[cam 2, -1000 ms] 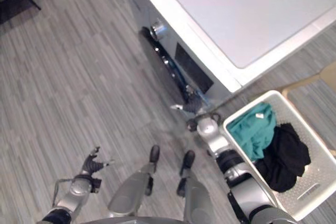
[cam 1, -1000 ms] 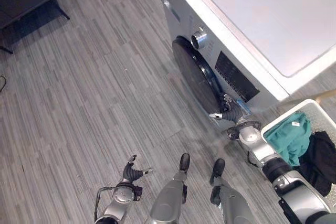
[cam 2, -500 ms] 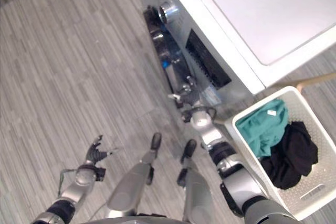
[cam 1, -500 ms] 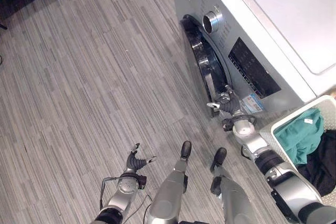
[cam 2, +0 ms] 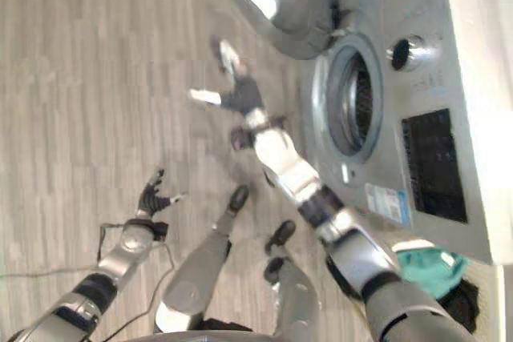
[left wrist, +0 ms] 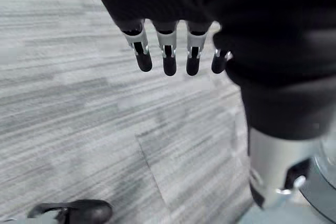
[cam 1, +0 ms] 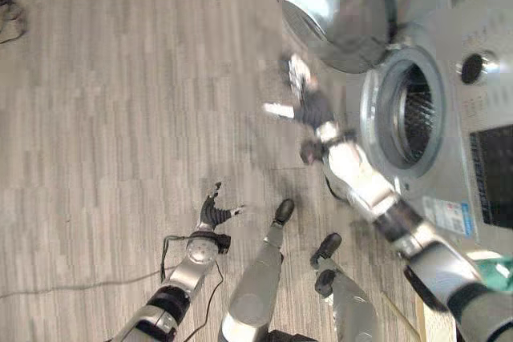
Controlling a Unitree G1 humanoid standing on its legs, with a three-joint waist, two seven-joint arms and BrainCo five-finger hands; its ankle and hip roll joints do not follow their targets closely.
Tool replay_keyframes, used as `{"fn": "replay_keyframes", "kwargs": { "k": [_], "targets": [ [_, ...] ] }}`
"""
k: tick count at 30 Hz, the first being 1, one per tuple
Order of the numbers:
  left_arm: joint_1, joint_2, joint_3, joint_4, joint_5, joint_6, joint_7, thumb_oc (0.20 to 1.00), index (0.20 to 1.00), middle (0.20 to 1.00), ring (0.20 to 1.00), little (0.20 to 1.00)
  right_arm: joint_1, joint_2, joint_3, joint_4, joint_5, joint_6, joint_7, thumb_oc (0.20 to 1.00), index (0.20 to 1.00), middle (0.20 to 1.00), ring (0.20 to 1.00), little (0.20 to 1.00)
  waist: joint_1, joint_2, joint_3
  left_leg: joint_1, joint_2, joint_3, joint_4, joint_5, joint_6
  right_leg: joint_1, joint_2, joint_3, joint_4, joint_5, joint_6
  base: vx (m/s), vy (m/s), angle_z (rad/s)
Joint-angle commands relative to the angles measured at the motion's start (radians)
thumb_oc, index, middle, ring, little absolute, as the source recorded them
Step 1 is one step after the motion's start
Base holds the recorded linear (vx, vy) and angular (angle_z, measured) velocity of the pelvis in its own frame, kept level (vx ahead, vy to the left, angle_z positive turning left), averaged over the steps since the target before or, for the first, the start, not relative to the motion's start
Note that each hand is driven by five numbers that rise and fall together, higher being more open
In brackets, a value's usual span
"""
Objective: Grab the laundry basket,head to the washer,open it,put in the laundry and shut it.
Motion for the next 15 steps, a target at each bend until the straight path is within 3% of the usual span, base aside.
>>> {"fn": "replay_keyframes", "kwargs": {
  "k": [1, 9, 12, 13, 15],
  "targets": [
    [-0.051, -0.027, 0.017, 0.001, 0.066, -0.015, 0.031, 1.0, 1.0, 1.0, 1.0, 1.0, -0.015, -0.033, 0.005, -0.092, -0.138, -0.027, 0.055, 1.0, 1.0, 1.0, 1.0, 1.0, -0.052, -0.006, -0.014, 0.032, 0.018, 0.039, 0.048, -0.127, 0.011, 0.013, -0.018, 0.026, -0.154, 0.105, 0.066, -0.05, 0.046, -0.81],
    [-0.359, 0.115, 0.014, 0.07, 0.179, -0.001, 0.07, 1.0, 1.0, 1.0, 1.0, 1.0, 0.252, -0.228, -0.088, -0.144, -0.287, -0.051, 0.107, 1.0, 1.0, 1.0, 1.0, 1.0, -0.211, -0.022, -0.002, 0.009, 0.034, 0.114, 0.049, -0.131, 0.015, -0.052, -0.006, 0.081, -0.151, 0.13, 0.079, -0.03, 0.041, -0.5],
    [-0.481, 0.215, 0.034, 0.237, 0.185, 0.014, 0.08, 1.0, 1.0, 1.0, 1.0, 1.0, 0.336, -0.267, -0.145, -0.121, -0.288, -0.069, 0.108, 1.0, 1.0, 1.0, 1.0, 1.0, -0.267, -0.026, 0.003, 0.002, 0.04, 0.142, 0.046, -0.13, 0.023, -0.076, -0.001, 0.102, -0.148, 0.14, 0.084, -0.02, 0.044, -0.46],
    [-0.482, 0.215, 0.033, 0.239, 0.184, 0.013, 0.08, 1.0, 1.0, 1.0, 1.0, 1.0, 0.336, -0.267, -0.146, -0.121, -0.288, -0.069, 0.108, 1.0, 1.0, 1.0, 1.0, 1.0, -0.266, -0.026, 0.003, 0.002, 0.04, 0.142, 0.046, -0.13, 0.023, -0.076, -0.001, 0.103, -0.147, 0.14, 0.084, -0.01, 0.031, -0.24],
    [-0.529, 0.289, 0.051, 0.344, 0.22, 0.039, 0.082, 1.0, 1.0, 1.0, 1.0, 1.0, 0.371, -0.29, -0.196, -0.118, -0.287, -0.081, 0.1, 1.0, 1.0, 1.0, 1.0, 1.0, -0.294, -0.028, 0.009, 0.0, 0.042, 0.159, 0.045, -0.13, 0.027, -0.089, 0.0, 0.111, -0.148, 0.148, 0.087, 0.0, 0.027, -0.31]
  ]
}}
